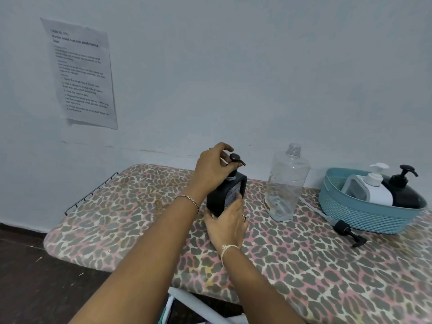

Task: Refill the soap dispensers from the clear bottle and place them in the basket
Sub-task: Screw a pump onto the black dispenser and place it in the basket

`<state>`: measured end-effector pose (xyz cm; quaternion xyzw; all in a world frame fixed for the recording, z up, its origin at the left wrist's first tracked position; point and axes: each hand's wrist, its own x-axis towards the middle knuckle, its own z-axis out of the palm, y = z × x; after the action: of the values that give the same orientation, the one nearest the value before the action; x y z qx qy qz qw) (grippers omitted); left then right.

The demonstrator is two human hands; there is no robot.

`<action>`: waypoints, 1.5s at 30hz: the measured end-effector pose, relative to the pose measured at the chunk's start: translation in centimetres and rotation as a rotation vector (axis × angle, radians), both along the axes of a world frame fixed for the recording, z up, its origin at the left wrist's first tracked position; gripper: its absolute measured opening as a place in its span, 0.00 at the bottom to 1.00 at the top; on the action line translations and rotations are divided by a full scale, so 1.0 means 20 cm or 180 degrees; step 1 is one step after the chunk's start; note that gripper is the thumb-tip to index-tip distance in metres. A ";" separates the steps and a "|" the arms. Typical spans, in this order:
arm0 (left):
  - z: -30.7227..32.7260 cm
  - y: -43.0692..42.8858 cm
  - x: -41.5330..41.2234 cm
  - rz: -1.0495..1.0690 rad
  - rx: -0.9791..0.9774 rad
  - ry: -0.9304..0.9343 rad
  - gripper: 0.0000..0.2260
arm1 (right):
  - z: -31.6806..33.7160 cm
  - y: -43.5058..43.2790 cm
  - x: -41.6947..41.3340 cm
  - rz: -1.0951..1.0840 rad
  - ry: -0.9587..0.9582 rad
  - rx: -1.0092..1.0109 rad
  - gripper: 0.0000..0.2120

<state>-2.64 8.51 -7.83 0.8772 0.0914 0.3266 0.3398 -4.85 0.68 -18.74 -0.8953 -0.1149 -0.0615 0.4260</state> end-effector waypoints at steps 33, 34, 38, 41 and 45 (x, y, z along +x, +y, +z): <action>-0.09 -0.04 -0.20 0.0451 -0.1189 0.0087 0.07 | 0.10 -0.17 0.01 0.0582 0.0425 0.1119 0.20; -0.09 -0.05 -0.22 0.0404 -0.1200 0.0057 0.08 | 0.11 -0.19 0.02 0.0616 0.0395 0.1141 0.18; -0.09 -0.09 -0.25 0.0247 -0.1029 -0.0065 0.13 | 0.10 -0.25 0.07 0.0800 0.0418 0.1289 0.18; -0.09 -0.10 -0.26 0.0220 -0.1034 -0.0023 0.11 | 0.11 -0.30 0.10 0.1021 0.0538 0.1423 0.25; -0.13 -0.13 -0.26 -0.0114 -0.1519 0.0056 0.13 | 0.08 -0.35 0.10 0.1134 0.0648 0.1502 0.24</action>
<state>-7.90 6.00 -10.37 0.7764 0.1533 0.2820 0.5424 -2.80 -6.31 -17.18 -0.7390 -0.2093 0.0791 0.6355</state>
